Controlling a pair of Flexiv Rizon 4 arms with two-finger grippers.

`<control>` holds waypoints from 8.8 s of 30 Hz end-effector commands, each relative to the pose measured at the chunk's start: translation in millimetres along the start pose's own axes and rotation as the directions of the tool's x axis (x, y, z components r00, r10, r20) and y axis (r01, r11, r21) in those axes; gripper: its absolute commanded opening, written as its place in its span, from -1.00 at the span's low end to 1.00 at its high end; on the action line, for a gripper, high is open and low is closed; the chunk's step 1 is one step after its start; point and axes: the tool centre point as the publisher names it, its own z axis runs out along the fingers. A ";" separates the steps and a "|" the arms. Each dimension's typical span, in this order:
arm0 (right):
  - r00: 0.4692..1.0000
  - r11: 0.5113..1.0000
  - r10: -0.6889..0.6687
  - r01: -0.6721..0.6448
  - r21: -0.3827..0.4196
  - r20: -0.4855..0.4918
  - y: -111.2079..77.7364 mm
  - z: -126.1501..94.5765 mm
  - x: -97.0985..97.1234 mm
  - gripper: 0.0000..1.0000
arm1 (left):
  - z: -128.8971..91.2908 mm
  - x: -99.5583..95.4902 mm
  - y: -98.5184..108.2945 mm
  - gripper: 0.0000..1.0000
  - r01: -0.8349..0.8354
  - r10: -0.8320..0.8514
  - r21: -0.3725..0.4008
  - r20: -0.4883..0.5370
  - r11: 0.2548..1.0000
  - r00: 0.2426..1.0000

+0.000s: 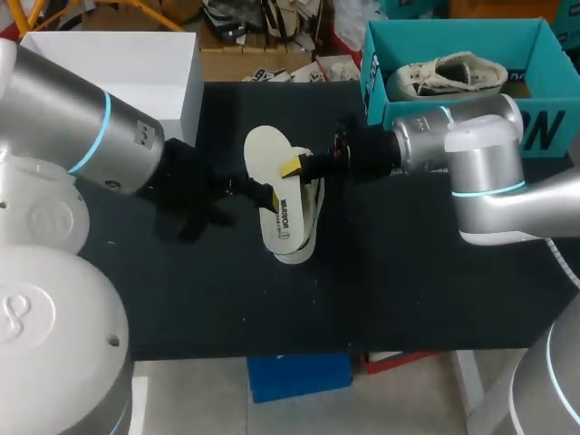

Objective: Take the shoe out of the shoebox, open the shoe tongue, remove and reinsert the insole, then place the shoe into the shoebox

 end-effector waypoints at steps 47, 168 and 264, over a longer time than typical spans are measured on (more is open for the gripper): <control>1.000 1.000 0.001 -0.001 0.001 0.002 -0.3 -0.2 0.4 -1.00 | 15.9 -47.8 20.9 1.00 0.130 -0.038 0.072 -0.725 0.989 0.688; 1.000 1.000 0.001 -0.001 0.001 0.002 -0.3 -0.2 0.4 -1.00 | -11.2 -17.8 -1.0 1.00 0.130 -0.132 -0.032 -0.372 0.991 0.919; 1.000 1.000 0.001 -0.001 0.001 0.002 -0.3 -0.2 0.4 -1.00 | 59.0 42.0 77.1 0.40 0.381 -0.189 -0.091 0.748 0.920 0.636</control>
